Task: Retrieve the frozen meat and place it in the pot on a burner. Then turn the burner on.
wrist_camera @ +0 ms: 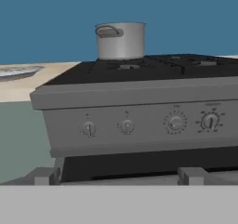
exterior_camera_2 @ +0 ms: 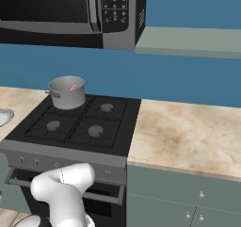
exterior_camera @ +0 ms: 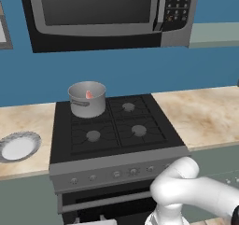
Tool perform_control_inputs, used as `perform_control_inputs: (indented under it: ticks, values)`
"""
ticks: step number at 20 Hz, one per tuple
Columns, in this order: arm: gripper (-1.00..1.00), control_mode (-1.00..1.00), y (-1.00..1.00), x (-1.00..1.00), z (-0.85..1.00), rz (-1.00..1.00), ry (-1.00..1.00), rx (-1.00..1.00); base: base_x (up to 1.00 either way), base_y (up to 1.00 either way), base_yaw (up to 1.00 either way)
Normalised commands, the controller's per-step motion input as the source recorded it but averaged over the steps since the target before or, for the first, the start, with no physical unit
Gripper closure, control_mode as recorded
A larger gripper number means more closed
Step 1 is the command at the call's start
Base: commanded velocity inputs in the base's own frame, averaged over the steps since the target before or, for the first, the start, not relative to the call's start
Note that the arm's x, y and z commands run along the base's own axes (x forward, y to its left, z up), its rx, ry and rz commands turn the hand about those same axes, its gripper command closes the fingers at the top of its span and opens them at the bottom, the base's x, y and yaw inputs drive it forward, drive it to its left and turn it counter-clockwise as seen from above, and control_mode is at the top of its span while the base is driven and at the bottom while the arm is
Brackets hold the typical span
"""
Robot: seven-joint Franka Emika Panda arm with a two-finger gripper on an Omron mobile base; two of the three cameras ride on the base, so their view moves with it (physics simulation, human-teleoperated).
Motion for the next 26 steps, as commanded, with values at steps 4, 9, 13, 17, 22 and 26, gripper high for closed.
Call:
perform_control_inputs:
  ticks: [4,9,13,17,22,26]
  values:
    - [-1.00,-1.00,0.08,0.08,-0.16,0.00,0.00,0.00,0.00,0.00,0.00]
    - [-1.00,-1.00,0.00,0.14,-0.03,0.00,0.00,0.00,0.00,0.00,0.00]
    - [-1.00,-1.00,0.00,0.27,0.00,0.00,0.00,0.00,0.00,0.00,0.00]
    - [-1.00,-1.00,0.00,0.30,0.00,0.00,0.00,0.00,0.00,0.00,0.00]
    - [-1.00,-1.00,0.00,0.19,-0.09,0.00,0.00,0.00,0.00,0.00,0.00]
    - [-1.00,-1.00,0.00,0.13,-0.15,0.00,-0.06,0.00,0.00,0.00,0.00]
